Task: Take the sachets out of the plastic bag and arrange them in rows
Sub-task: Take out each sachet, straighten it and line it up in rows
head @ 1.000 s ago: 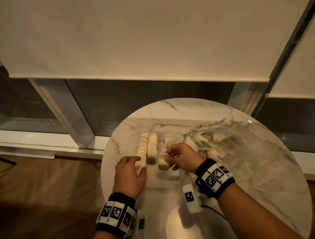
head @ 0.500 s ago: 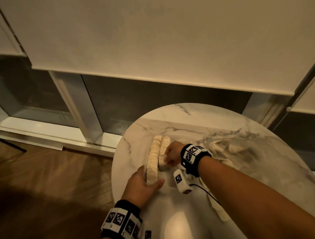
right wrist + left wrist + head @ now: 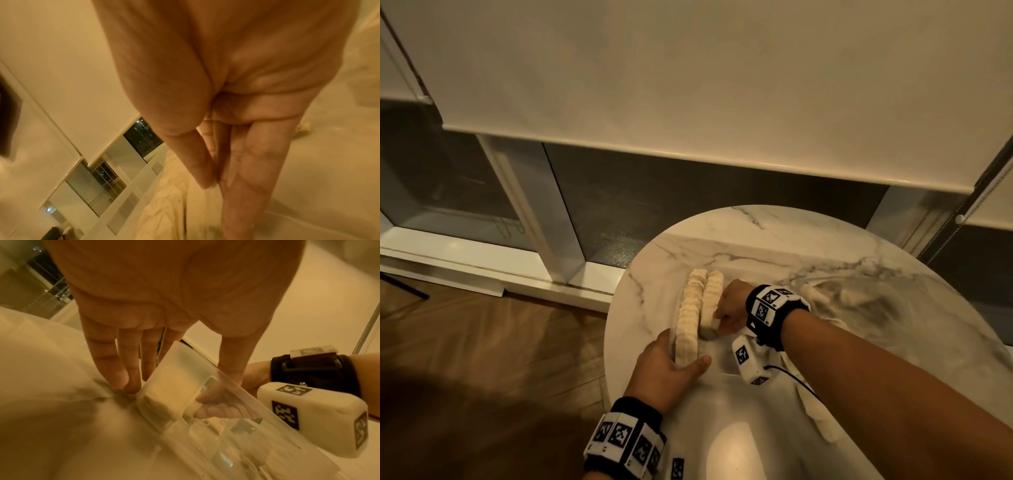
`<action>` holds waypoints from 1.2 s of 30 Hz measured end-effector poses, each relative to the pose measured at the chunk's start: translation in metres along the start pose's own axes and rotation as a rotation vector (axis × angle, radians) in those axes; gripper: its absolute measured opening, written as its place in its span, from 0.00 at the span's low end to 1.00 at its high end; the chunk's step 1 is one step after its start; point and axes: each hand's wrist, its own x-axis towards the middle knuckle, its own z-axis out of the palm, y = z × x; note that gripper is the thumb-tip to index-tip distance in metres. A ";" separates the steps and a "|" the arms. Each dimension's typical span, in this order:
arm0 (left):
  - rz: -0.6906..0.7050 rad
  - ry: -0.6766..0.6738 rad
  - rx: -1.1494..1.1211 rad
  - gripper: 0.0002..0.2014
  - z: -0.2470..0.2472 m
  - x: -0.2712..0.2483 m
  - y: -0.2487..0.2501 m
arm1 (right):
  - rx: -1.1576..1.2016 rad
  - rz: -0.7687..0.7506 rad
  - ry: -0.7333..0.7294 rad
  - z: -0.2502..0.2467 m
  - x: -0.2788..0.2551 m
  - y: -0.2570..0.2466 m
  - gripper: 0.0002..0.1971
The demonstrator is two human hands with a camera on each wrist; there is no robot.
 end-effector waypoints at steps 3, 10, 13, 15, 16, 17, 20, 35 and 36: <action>0.003 0.000 0.000 0.29 0.000 0.000 0.000 | 0.130 -0.032 -0.032 -0.001 -0.001 0.005 0.04; 0.005 0.004 -0.020 0.30 -0.001 -0.001 0.001 | -0.205 -0.047 0.045 -0.013 -0.002 0.012 0.14; -0.012 0.002 -0.012 0.31 -0.001 -0.002 0.002 | -0.230 -0.080 0.052 -0.013 -0.007 0.014 0.16; -0.018 0.002 -0.004 0.32 -0.001 -0.002 0.002 | -0.189 -0.106 0.027 -0.009 0.001 0.016 0.19; -0.019 0.002 -0.001 0.32 -0.001 -0.002 0.003 | -0.206 -0.115 0.001 -0.009 0.004 0.017 0.20; -0.022 0.004 0.003 0.32 -0.001 -0.002 0.003 | -0.248 -0.130 -0.014 -0.008 0.009 0.018 0.22; -0.030 0.015 0.009 0.32 -0.002 -0.004 0.006 | -0.141 -0.126 -0.063 -0.008 -0.004 0.017 0.20; -0.101 -0.008 0.060 0.40 0.002 -0.007 0.020 | 0.912 -0.216 0.422 -0.047 -0.125 0.125 0.03; -0.116 0.000 0.086 0.44 0.003 -0.007 0.021 | 0.912 -0.201 0.461 -0.042 -0.130 0.139 0.02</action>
